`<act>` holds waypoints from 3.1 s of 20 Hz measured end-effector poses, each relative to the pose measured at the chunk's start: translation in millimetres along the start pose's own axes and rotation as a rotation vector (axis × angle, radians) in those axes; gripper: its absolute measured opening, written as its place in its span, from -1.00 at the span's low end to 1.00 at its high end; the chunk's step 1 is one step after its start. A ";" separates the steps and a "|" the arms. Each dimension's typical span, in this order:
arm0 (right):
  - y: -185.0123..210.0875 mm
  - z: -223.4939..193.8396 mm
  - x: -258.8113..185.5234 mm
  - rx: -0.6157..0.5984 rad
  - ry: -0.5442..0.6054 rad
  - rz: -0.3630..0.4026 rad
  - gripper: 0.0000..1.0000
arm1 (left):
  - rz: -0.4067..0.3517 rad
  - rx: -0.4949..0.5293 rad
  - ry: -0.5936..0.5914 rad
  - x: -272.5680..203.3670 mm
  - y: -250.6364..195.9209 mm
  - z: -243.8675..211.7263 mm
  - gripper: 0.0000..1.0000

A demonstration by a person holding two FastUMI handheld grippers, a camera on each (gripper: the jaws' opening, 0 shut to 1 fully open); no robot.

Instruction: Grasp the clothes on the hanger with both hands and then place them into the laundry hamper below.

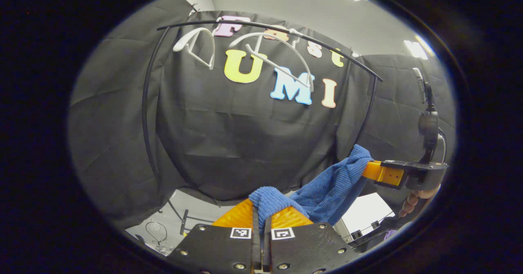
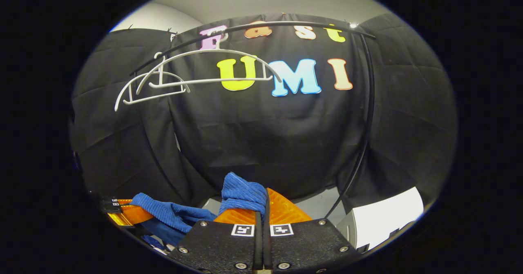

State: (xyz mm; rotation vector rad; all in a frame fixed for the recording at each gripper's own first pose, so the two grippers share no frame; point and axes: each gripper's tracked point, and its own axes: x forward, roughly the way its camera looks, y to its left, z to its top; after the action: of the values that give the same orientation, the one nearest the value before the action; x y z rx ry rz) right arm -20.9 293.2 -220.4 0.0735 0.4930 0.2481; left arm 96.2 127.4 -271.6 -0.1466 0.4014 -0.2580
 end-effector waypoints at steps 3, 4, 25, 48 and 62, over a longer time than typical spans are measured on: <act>0.9 -39.2 9.2 0.023 0.081 -0.014 -1.00 | 0.008 -0.009 0.054 21.7 12.7 -33.2 -0.94; -0.5 -49.7 11.9 0.010 0.099 -0.019 -1.00 | 0.011 -0.010 0.075 29.1 16.3 -43.9 -0.94; -31.4 -242.3 32.2 0.051 0.548 -0.175 -0.95 | 0.022 0.005 0.426 127.4 77.2 -239.4 -0.92; -57.5 -164.8 -30.5 0.091 0.425 -0.183 0.92 | -0.030 0.134 0.275 46.5 68.1 -163.4 0.62; -130.5 66.3 -73.9 0.041 -0.183 -0.234 0.84 | 0.063 0.127 -0.214 -34.2 -49.1 133.7 0.62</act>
State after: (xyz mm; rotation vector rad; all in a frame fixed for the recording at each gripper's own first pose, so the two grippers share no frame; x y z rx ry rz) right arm -23.8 147.6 -145.1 0.0772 0.3211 0.0019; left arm 109.0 101.9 -127.9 -0.0356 0.1765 -0.2030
